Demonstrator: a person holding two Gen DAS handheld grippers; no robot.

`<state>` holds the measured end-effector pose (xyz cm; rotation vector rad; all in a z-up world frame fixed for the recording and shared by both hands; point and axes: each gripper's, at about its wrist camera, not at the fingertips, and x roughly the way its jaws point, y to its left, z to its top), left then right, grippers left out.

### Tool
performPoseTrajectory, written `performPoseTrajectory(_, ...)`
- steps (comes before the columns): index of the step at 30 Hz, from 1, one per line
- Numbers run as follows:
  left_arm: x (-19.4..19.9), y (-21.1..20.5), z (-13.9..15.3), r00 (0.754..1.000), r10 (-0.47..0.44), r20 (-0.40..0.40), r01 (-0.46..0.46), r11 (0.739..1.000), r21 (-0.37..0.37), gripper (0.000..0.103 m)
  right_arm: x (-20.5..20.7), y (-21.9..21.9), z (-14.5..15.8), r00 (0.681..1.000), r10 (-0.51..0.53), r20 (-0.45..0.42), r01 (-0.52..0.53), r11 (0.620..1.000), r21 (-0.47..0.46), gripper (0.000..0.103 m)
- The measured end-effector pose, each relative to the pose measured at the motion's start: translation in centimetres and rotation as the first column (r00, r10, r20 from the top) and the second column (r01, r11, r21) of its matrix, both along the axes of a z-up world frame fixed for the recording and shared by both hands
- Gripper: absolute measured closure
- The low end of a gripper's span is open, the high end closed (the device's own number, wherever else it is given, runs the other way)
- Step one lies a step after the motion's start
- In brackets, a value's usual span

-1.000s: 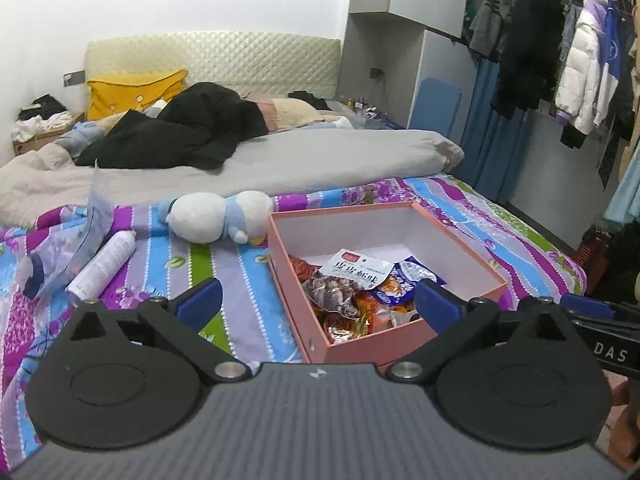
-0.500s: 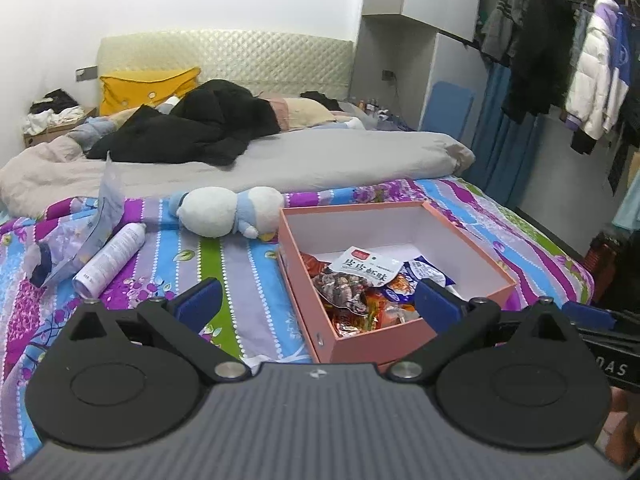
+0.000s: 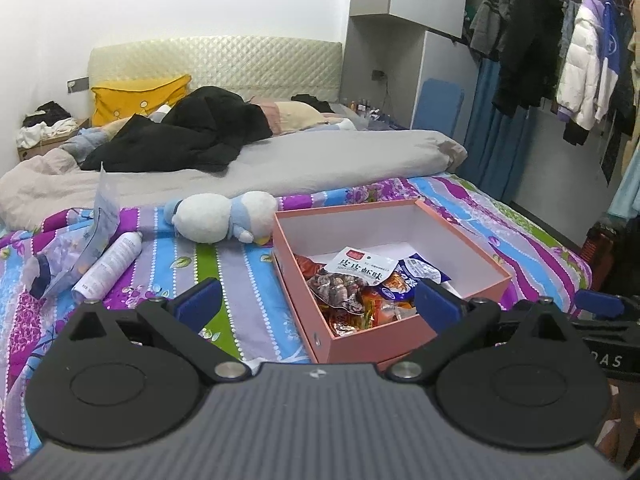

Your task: Organize snacks

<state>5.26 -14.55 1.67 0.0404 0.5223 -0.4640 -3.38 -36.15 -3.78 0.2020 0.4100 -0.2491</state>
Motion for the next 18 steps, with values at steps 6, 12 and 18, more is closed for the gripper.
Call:
performPoseTrajectory(6,0.18,-0.25,-0.22,1.000,0.008,-0.010,-0.008,1.000,-0.001,0.000,0.12,0.19,0.11,1.000,0.003,0.011,-0.003,1.000,0.009,0.000)
performPoseTrajectory(12,0.19,-0.36,-0.42,1.000,0.004,-0.029,-0.004,1.000,-0.007,0.000,-0.05,0.22,0.39,1.000,0.014,0.018,-0.013,1.000,-0.002,0.000)
performPoseTrajectory(18,0.22,-0.30,-0.30,0.999,0.011,-0.038,-0.011,1.000,-0.012,0.000,-0.14,0.06,0.60,1.000,0.011,0.024,-0.011,1.000,-0.004,0.000)
